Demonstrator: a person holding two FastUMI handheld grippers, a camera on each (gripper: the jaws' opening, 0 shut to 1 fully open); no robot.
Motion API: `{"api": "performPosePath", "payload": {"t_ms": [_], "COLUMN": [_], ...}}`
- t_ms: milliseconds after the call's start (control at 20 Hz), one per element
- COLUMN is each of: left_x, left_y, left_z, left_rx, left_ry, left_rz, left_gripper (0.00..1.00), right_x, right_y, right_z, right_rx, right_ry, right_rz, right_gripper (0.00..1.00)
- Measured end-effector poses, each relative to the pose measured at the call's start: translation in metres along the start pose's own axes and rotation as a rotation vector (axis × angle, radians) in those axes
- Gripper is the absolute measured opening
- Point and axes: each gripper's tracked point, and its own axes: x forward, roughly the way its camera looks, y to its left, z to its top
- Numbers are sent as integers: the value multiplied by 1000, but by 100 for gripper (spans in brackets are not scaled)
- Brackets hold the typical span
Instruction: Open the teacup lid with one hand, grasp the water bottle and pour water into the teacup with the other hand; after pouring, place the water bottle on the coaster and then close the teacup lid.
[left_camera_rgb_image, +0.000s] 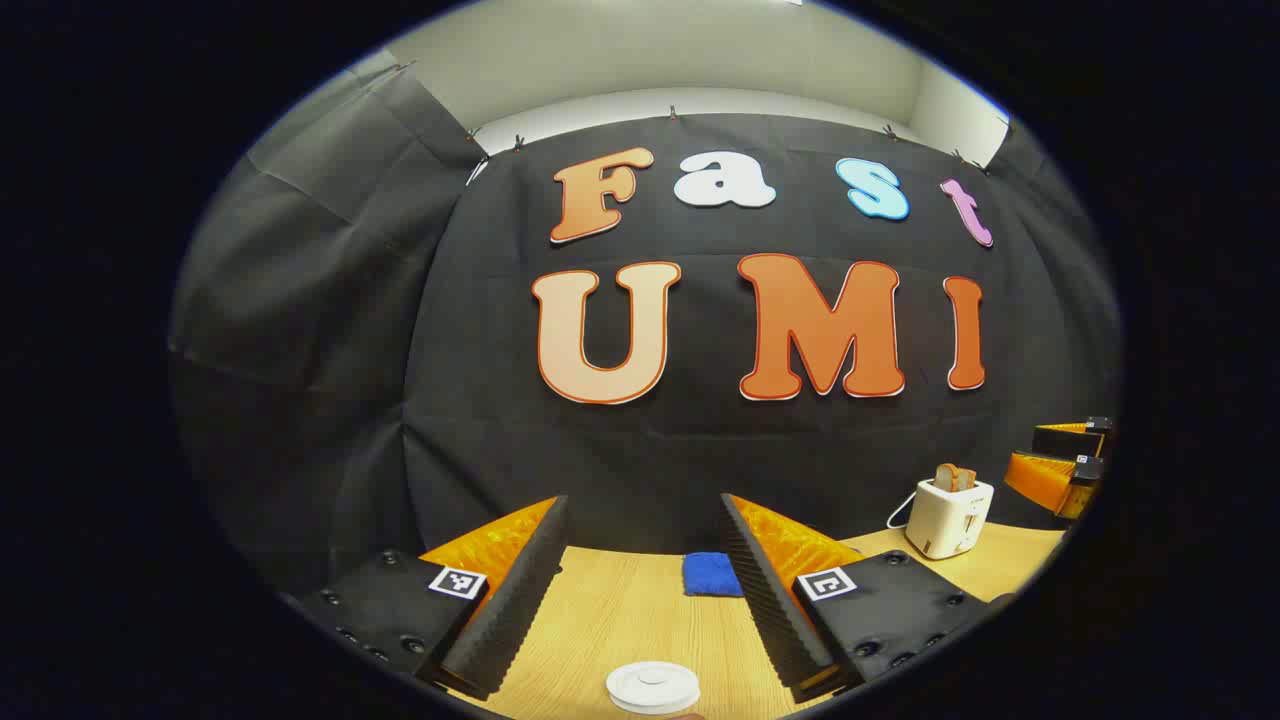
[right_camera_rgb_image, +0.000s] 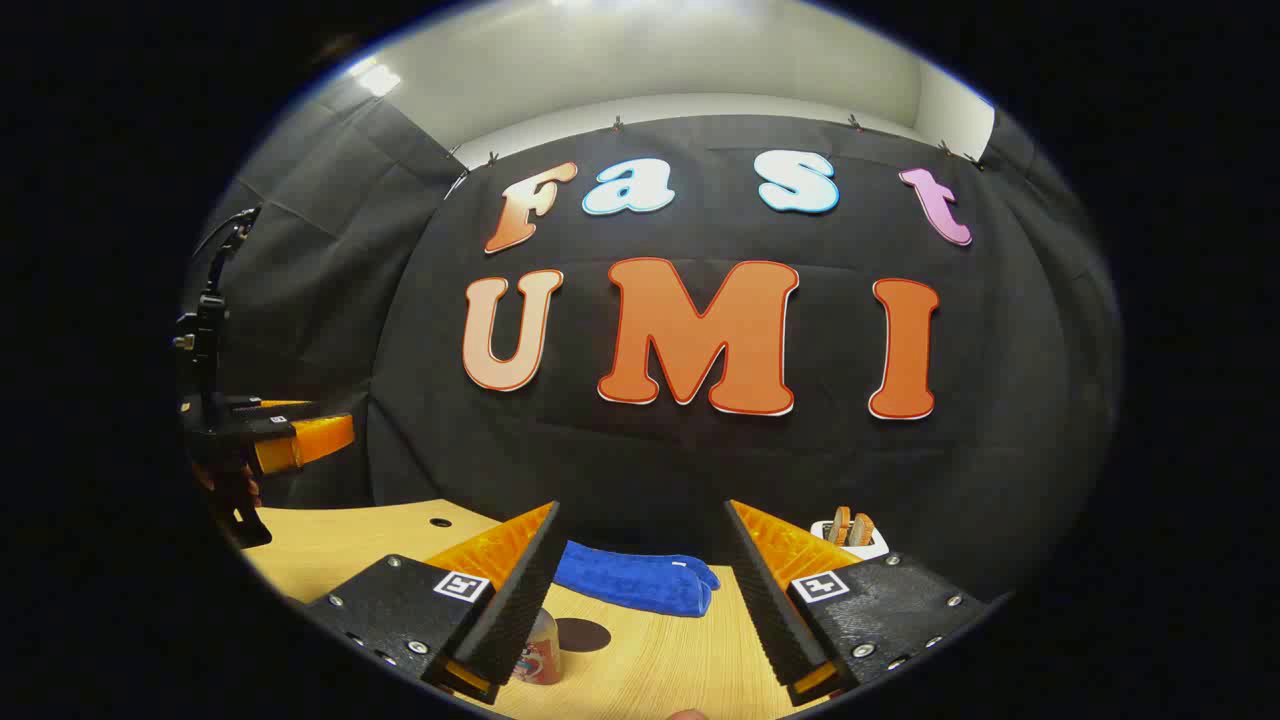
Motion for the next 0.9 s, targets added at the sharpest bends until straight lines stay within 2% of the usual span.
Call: {"api": "performPosePath", "payload": {"t_ms": [700, 900], "left_x": [0, 2], "left_y": [-7, -15], "left_z": [-6, -10], "left_rx": [24, 29], "left_ry": [12, 26], "left_rz": [4, -18], "left_gripper": [98, 98], "right_x": [-4, -5], "right_y": [-7, -5], "right_z": [-7, -14], "right_rx": [17, 27], "right_ry": [10, 25], "right_rz": [-11, -6], "right_gripper": [94, 94]}}
